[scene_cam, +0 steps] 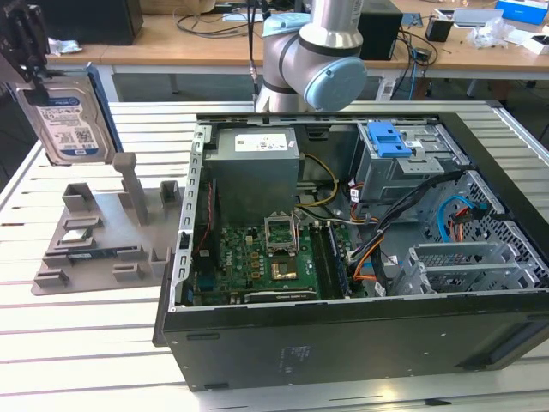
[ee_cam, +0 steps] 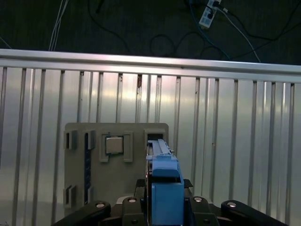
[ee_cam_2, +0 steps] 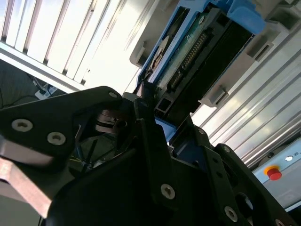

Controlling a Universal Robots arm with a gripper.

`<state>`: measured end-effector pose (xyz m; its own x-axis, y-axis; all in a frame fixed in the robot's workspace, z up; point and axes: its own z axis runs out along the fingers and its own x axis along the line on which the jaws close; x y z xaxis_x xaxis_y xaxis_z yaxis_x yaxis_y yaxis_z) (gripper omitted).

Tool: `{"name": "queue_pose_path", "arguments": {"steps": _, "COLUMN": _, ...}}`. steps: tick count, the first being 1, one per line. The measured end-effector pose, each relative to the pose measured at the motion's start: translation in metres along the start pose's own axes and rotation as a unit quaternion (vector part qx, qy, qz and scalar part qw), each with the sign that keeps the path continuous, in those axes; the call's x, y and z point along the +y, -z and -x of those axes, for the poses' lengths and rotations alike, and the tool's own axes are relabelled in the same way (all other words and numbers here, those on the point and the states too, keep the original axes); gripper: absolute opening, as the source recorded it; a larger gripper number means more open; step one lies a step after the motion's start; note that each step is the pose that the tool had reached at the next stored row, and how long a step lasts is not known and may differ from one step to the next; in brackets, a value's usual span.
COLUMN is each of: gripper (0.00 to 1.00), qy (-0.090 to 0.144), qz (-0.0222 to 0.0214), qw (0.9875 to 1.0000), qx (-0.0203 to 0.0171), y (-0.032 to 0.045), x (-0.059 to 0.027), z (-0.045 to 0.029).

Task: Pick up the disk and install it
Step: 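Pick up the disk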

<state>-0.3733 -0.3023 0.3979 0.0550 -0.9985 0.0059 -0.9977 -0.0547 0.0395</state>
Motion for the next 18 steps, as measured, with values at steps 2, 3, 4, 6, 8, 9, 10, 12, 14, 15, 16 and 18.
{"name": "queue_pose_path", "arguments": {"steps": 2, "gripper": 0.37, "qy": 0.000, "qz": 0.0000, "qw": 1.0000, "qx": -0.0001, "y": 0.0030, "x": 0.0001, "z": 0.0000}}
{"name": "queue_pose_path", "arguments": {"steps": 3, "gripper": 0.37, "qy": 0.000, "qz": 0.0000, "qw": 1.0000, "qx": -0.0001, "y": 0.0052, "x": 0.0002, "z": 0.0000}}
{"name": "queue_pose_path", "arguments": {"steps": 4, "gripper": 0.37, "qy": 0.000, "qz": 0.0000, "qw": 1.0000, "qx": -0.0002, "y": 0.0087, "x": 0.0004, "z": -0.0001}}
{"name": "queue_pose_path", "arguments": {"steps": 6, "gripper": 0.37, "qy": 0.000, "qz": 0.0000, "qw": 1.0000, "qx": -0.0002, "y": 0.0130, "x": 0.0005, "z": -0.0001}}
{"name": "queue_pose_path", "arguments": {"steps": 8, "gripper": 0.37, "qy": 0.000, "qz": 0.0000, "qw": 1.0000, "qx": -0.0002, "y": 0.0180, "x": 0.0007, "z": -0.0001}}
{"name": "queue_pose_path", "arguments": {"steps": 9, "gripper": 0.37, "qy": 0.000, "qz": 0.0000, "qw": 1.0000, "qx": -0.0002, "y": 0.0228, "x": 0.0009, "z": -0.0001}}
{"name": "queue_pose_path", "arguments": {"steps": 10, "gripper": 0.37, "qy": 0.000, "qz": 0.0000, "qw": 1.0000, "qx": -0.0003, "y": 0.0276, "x": 0.0011, "z": -0.0002}}
{"name": "queue_pose_path", "arguments": {"steps": 12, "gripper": 0.37, "qy": 0.000, "qz": 0.0000, "qw": 1.0000, "qx": -0.0002, "y": 0.0332, "x": 0.0013, "z": -0.0002}}
{"name": "queue_pose_path", "arguments": {"steps": 14, "gripper": 0.37, "qy": 0.000, "qz": 0.0000, "qw": 1.0000, "qx": -0.0003, "y": 0.0429, "x": 0.0017, "z": -0.0003}}
{"name": "queue_pose_path", "arguments": {"steps": 15, "gripper": 0.37, "qy": 0.000, "qz": 0.0000, "qw": 1.0000, "qx": -0.0002, "y": 0.0488, "x": 0.0019, "z": -0.0003}}
{"name": "queue_pose_path", "arguments": {"steps": 16, "gripper": 0.37, "qy": 0.000, "qz": 0.0000, "qw": 1.0000, "qx": -0.0002, "y": 0.0528, "x": 0.0021, "z": -0.0003}}
{"name": "queue_pose_path", "arguments": {"steps": 18, "gripper": 0.37, "qy": 0.000, "qz": -0.0001, "qw": 1.0000, "qx": -0.0003, "y": 0.0608, "x": 0.0024, "z": -0.0004}}
